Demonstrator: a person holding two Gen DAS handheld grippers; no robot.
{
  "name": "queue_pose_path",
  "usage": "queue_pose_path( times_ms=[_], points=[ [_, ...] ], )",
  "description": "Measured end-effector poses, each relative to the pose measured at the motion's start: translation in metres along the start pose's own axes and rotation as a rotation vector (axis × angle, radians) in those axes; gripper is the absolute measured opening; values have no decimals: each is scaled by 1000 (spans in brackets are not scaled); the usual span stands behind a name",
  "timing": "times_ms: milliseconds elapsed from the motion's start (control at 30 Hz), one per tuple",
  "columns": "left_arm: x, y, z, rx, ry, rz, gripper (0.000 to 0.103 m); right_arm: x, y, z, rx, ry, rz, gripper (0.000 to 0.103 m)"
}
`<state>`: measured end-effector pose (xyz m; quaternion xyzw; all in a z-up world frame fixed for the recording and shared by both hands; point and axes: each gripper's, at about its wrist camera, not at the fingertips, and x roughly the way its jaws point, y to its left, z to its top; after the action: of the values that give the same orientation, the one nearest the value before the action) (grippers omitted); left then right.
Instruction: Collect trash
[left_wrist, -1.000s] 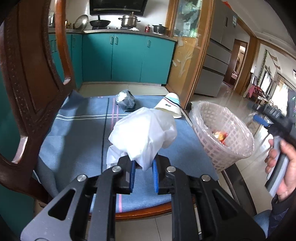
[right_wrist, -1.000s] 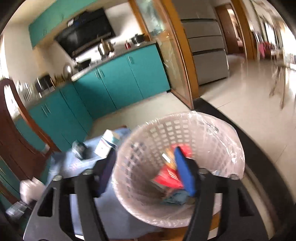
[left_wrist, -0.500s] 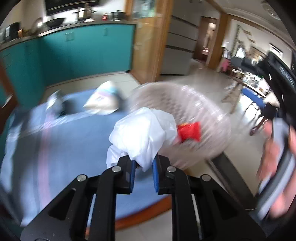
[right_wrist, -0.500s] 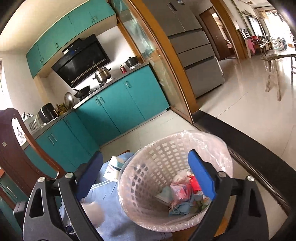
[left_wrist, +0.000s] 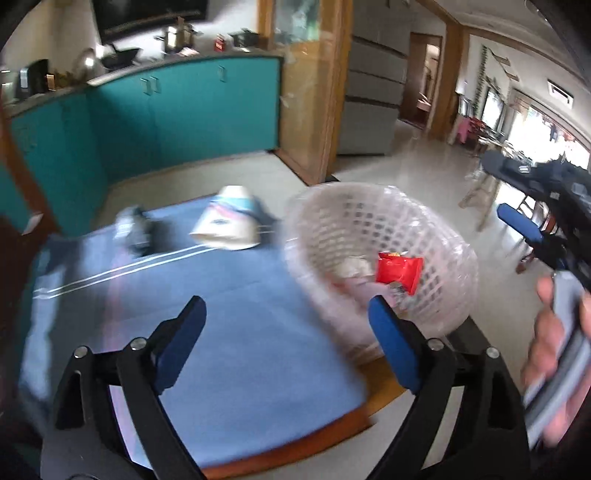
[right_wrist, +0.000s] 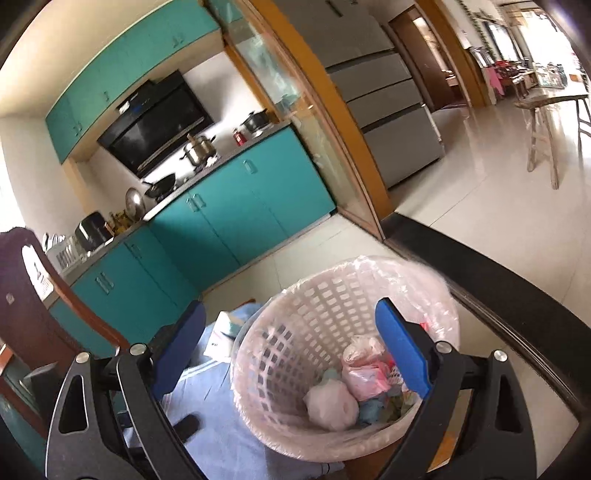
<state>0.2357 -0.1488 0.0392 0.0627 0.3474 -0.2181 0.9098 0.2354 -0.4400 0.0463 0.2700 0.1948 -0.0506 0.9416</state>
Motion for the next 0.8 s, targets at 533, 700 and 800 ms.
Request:
queue_pose_path(
  times_ms=[533, 700, 800],
  points=[
    [-74, 122, -62, -264, -128, 153, 99, 11, 112, -83, -379, 186, 114, 91],
    [-81, 108, -59, -218, -139, 138, 99, 16, 116, -87, -377, 198, 99, 91],
    [-84, 107, -59, -216, -144, 133, 99, 16, 118, -88, -381, 196, 94, 91]
  ],
)
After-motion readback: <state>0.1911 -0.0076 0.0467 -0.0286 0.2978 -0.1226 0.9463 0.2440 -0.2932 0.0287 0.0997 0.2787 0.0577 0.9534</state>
